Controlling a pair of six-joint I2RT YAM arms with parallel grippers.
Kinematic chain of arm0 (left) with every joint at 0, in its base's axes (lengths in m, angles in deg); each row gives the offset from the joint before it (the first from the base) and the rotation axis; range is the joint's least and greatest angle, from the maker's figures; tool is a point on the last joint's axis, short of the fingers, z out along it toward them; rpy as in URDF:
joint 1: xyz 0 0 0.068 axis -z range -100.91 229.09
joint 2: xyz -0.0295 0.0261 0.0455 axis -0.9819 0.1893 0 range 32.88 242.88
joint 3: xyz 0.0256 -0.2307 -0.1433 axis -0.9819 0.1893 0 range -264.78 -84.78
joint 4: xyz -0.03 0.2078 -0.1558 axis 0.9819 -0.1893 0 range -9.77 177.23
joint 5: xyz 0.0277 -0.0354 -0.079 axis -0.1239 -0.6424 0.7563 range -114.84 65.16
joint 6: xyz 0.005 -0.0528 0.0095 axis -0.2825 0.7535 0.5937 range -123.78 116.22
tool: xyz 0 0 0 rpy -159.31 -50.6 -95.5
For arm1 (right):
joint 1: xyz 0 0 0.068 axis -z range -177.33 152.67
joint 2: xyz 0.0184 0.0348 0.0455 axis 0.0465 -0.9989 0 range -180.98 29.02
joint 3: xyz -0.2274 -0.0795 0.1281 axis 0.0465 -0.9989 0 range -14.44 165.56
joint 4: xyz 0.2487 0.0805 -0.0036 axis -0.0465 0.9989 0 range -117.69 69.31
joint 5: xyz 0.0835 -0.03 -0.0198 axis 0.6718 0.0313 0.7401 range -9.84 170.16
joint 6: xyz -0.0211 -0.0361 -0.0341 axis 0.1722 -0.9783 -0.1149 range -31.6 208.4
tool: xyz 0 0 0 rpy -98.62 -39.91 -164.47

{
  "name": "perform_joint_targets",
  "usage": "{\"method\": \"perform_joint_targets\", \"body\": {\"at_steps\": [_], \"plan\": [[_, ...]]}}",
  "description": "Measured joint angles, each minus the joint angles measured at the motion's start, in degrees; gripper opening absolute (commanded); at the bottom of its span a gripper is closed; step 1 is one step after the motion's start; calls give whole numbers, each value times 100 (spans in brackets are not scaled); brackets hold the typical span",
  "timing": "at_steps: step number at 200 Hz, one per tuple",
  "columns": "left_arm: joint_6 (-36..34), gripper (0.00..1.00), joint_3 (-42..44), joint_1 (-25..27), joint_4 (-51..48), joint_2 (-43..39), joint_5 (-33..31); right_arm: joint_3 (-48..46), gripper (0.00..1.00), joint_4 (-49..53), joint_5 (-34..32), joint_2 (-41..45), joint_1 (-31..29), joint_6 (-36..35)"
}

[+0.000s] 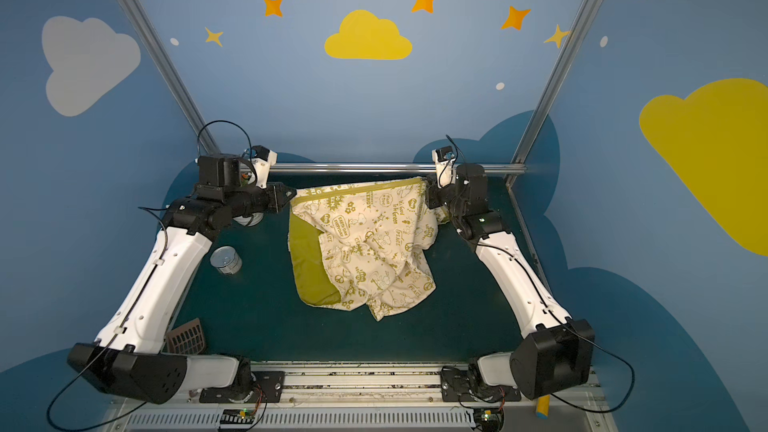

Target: Zip up the jacket

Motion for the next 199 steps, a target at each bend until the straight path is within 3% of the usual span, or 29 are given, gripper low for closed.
{"method": "perform_joint_targets", "body": {"at_steps": [23, 50, 87, 111, 158, 199], "plan": [[-162, 4, -302, -413, -282, 181, 151, 7, 0, 72, 195, -76, 407, 271], [-221, 4, -1373, -1034, -728, 754, 275, 291, 0, 413, 260, -315, 1005, 675], [-221, 4, -1845, -1172, -815, 984, 221, 413, 0, 608, 24, -278, 1091, 979], [-136, 4, -1108, -1161, -520, 756, 343, 256, 0, 732, -247, -116, 1073, 1237], [-15, 4, 1349, -1231, -103, 116, 393, -988, 0, 1043, -990, 514, 1032, 1676], [186, 4, 2457, -1261, 160, -153, 479, -1888, 0, 1333, -1279, 595, 1029, 2153]]}}
